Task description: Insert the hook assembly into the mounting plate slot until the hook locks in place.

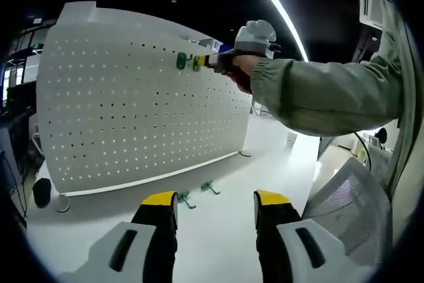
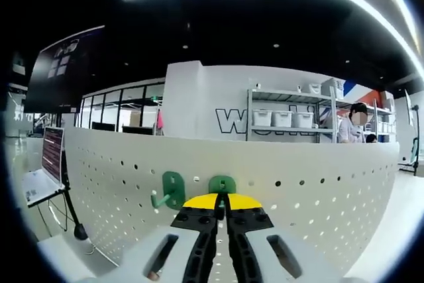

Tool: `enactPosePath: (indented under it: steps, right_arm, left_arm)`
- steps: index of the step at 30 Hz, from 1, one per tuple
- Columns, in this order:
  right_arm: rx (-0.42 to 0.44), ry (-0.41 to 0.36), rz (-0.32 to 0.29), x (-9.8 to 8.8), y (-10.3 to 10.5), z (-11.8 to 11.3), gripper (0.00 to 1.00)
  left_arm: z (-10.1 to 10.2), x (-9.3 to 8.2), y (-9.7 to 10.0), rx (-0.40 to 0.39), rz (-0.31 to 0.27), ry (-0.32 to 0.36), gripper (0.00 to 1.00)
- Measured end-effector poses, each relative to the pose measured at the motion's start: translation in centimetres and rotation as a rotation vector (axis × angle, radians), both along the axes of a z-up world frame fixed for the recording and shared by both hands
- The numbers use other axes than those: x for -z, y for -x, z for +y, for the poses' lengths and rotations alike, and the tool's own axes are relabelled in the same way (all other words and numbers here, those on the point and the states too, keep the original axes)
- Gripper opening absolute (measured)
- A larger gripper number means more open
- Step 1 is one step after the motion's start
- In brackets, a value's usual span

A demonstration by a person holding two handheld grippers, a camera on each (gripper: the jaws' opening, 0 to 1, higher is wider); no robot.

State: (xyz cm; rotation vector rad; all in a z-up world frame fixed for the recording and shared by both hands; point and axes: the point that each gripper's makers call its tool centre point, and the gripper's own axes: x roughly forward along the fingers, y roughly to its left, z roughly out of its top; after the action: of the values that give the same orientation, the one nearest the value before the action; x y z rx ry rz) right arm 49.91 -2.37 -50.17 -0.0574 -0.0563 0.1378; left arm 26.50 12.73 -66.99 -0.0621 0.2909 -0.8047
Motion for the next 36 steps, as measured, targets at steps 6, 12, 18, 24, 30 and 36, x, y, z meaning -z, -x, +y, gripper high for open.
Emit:
enactPosePath:
  steps: [6,12,18,24,30,36]
  right_arm:
    - [-0.007,-0.004,0.008,0.3,0.0,0.1,0.04]
    - [-0.007,0.008,0.003,0.3,0.0,0.2,0.05]
    - [0.002,0.005,-0.004,0.3,0.1,0.0,0.12]
    - [0.010,0.005,0.003,0.6,0.4,-0.5,0.16]
    - [0.012,0.001,0.018,1.2,1.1,-0.7,0.19]
    - [0.012,0.000,0.021,1.4,2.2,-0.9,0.21]
  left_arm:
    - [0.2,0.0,0.1,-0.006,0.000,0.001,0.48]
    - [0.3,0.0,0.1,-0.009,-0.001,0.002,0.48]
    - [0.4,0.0,0.2,-0.011,-0.001,0.002,0.48]
    - [0.4,0.0,0.3,-0.015,0.000,0.005,0.48]
    - [0.3,-0.2,0.5,-0.013,-0.004,0.007,0.48]
    - [0.2,-0.4,0.8,-0.008,-0.011,0.006,0.48]
